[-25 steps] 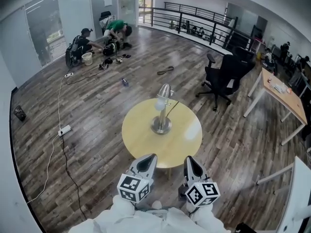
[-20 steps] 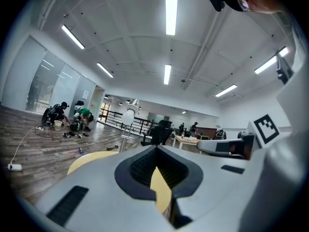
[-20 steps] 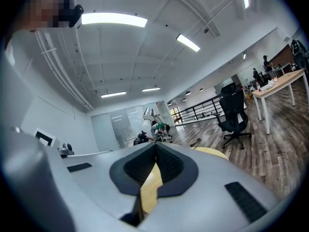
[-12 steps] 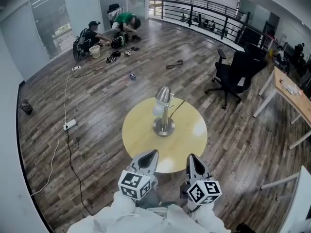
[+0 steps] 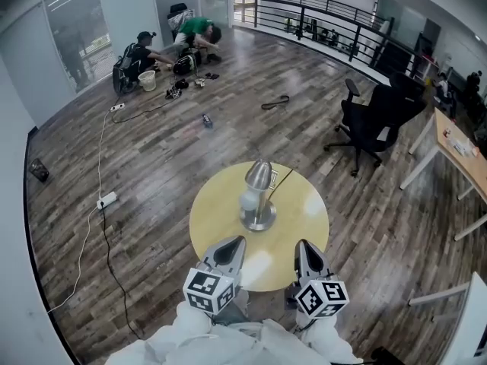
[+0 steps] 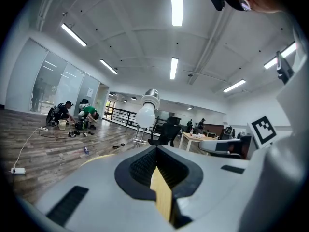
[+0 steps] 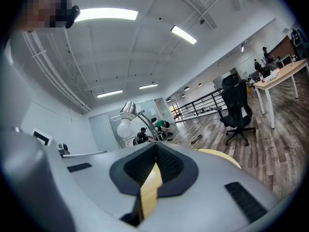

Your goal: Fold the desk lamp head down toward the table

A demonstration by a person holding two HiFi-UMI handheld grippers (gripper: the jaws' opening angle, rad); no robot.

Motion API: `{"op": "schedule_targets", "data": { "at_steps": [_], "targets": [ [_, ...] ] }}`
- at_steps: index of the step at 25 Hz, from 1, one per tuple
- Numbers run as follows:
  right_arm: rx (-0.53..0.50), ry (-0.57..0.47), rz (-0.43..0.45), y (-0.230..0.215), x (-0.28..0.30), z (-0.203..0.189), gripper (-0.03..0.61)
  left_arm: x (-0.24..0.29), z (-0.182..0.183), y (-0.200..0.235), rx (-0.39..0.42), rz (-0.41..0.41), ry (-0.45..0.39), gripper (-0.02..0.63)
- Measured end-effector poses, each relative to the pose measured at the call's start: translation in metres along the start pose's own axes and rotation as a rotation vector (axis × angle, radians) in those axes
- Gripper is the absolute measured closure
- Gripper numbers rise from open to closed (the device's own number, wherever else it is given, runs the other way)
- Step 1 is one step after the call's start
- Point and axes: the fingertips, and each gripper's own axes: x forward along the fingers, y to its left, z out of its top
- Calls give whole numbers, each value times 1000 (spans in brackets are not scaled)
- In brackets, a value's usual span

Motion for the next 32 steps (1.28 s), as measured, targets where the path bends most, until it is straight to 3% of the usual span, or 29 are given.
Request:
{"op": "schedule_targets", "data": {
  "at_steps": [7, 13, 20, 23, 32],
  "targets": [
    [-12, 6, -29, -10, 64, 5, 568, 35, 10, 54, 8, 2, 17, 614],
    [-56, 74, -10, -25, 94, -17, 568, 58, -6, 62, -21, 3, 67, 614],
    [-262, 256, 116, -61, 164, -110, 568, 54, -21, 64, -18, 31, 116, 614],
    [-301, 351, 157, -80, 195, -154, 568, 62, -27, 62, -8, 44, 131, 614],
    [-423, 604, 288, -100, 233, -221, 568, 63, -23, 67, -16, 92, 118, 614]
  ]
}}
